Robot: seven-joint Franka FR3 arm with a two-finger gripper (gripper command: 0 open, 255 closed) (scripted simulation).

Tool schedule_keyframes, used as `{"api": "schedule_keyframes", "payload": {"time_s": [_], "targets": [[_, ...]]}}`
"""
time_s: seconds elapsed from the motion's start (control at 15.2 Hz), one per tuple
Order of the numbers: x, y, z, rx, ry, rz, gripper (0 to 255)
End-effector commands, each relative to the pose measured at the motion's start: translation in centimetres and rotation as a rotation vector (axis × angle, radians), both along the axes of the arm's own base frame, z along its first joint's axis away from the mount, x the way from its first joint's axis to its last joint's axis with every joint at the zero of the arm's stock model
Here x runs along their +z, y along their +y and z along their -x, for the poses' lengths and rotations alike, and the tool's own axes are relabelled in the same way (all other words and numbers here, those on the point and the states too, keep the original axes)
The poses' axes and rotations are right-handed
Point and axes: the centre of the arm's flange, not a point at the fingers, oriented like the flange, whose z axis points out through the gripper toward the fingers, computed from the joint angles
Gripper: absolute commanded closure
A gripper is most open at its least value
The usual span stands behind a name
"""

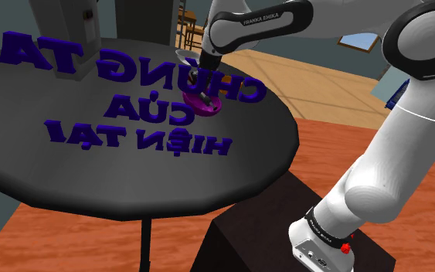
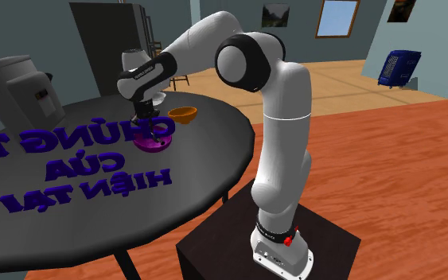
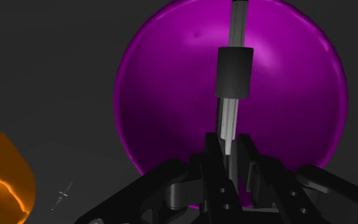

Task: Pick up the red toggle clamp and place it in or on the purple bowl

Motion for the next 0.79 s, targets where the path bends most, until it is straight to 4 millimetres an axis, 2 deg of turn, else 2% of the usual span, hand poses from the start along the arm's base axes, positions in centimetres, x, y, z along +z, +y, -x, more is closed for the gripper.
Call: {"api": "schedule_keyframes", "payload": {"time_s": [0.0, 0.13, 0.2, 0.53, 0.73], "targets": [[-0.4, 0.0, 0.0, 0.001, 0.007, 0.001, 255], [-0.4, 0.0, 0.0, 0.001, 0.007, 0.001, 255], [-0.4, 0.0, 0.1, 0.001, 0.007, 0.001, 0], [-0.4, 0.0, 0.0, 0.001, 0.007, 0.001, 0], [3.6, 0.2, 0.6, 0.001, 0.007, 0.001, 0]]}}
